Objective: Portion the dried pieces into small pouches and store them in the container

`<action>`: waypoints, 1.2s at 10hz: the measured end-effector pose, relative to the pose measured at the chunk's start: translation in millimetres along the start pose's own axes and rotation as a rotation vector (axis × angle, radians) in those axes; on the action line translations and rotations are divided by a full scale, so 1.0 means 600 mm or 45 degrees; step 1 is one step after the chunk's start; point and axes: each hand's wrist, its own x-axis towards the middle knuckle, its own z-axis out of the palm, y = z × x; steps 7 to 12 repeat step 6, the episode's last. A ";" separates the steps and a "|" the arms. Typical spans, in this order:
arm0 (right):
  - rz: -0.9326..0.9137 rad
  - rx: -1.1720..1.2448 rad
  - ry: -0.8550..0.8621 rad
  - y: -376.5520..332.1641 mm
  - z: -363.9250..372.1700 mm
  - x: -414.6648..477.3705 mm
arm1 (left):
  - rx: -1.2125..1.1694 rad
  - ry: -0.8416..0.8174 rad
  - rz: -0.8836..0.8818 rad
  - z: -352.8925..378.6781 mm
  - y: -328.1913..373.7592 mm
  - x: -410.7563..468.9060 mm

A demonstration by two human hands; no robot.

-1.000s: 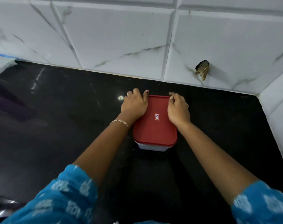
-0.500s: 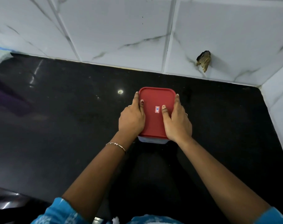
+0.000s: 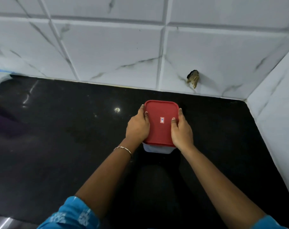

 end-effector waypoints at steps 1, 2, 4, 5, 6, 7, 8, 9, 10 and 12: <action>0.012 -0.043 0.033 0.009 -0.019 0.010 | -0.018 -0.055 0.006 0.019 0.015 0.009; 0.018 -0.091 0.039 0.019 -0.028 0.011 | -0.023 -0.063 0.041 0.030 0.024 0.014; -0.039 -0.197 0.011 0.020 -0.029 0.005 | 0.088 -0.054 0.075 0.027 0.029 0.012; -0.081 -0.363 0.038 0.008 -0.037 0.006 | 0.206 0.035 0.090 0.015 0.043 0.009; -0.255 -0.490 0.180 -0.016 -0.048 0.014 | 0.371 0.228 0.276 -0.006 0.062 0.019; -0.255 -0.490 0.180 -0.016 -0.048 0.014 | 0.371 0.228 0.276 -0.006 0.062 0.019; -0.255 -0.490 0.180 -0.016 -0.048 0.014 | 0.371 0.228 0.276 -0.006 0.062 0.019; -0.255 -0.490 0.180 -0.016 -0.048 0.014 | 0.371 0.228 0.276 -0.006 0.062 0.019; -0.255 -0.490 0.180 -0.016 -0.048 0.014 | 0.371 0.228 0.276 -0.006 0.062 0.019; -0.255 -0.490 0.180 -0.016 -0.048 0.014 | 0.371 0.228 0.276 -0.006 0.062 0.019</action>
